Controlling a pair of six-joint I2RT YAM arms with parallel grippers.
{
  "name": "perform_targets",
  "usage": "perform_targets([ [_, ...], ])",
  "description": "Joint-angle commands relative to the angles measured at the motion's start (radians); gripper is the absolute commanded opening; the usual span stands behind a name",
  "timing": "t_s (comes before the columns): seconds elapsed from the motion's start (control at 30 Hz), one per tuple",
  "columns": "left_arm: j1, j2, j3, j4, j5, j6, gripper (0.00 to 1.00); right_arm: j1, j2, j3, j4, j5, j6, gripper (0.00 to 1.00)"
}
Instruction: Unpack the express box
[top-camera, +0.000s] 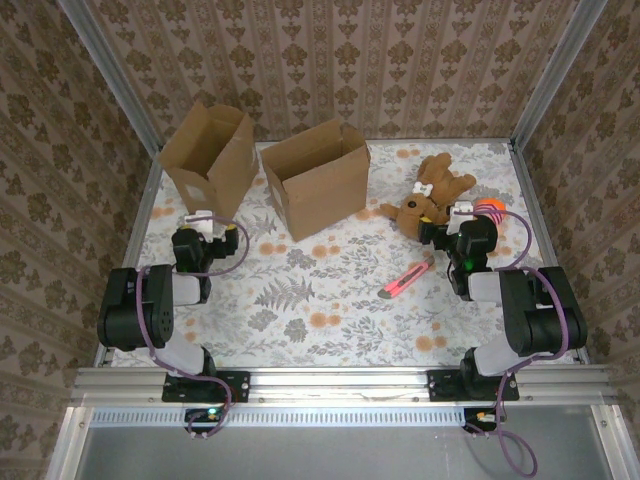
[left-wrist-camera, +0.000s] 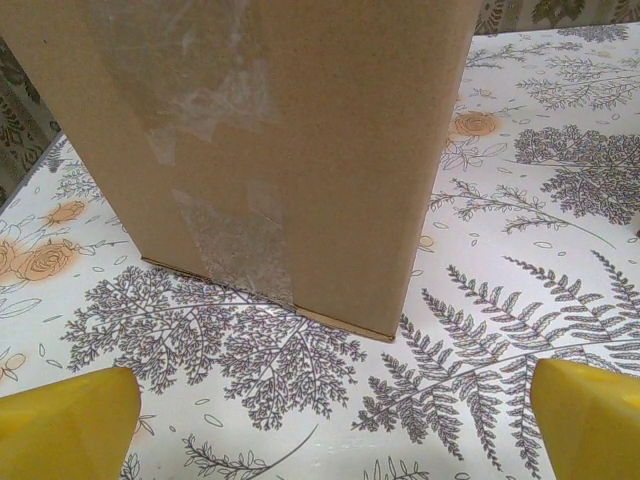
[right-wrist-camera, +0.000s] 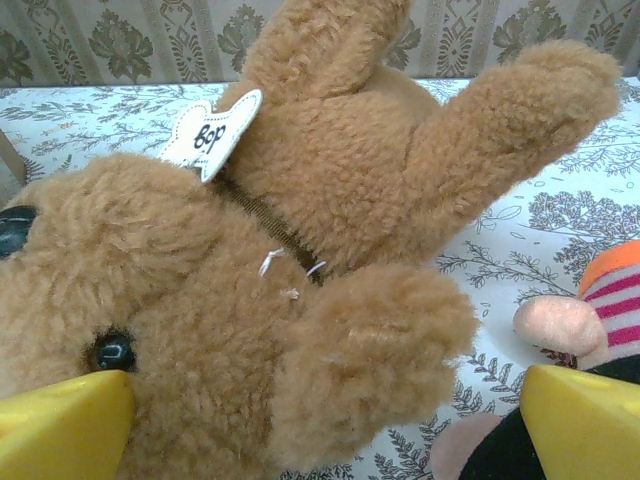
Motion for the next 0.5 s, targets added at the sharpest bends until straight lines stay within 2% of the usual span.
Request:
perform_targets([
  [0.0, -0.004, -0.014, 0.015, 0.003, 0.015, 0.016, 1.00, 0.000, 0.008, 0.004, -0.012, -0.009, 0.015, 1.00],
  [0.47, -0.004, -0.014, 0.016, 0.001, 0.015, 0.015, 1.00, 0.000, 0.008, 0.005, -0.012, -0.008, 0.015, 1.00],
])
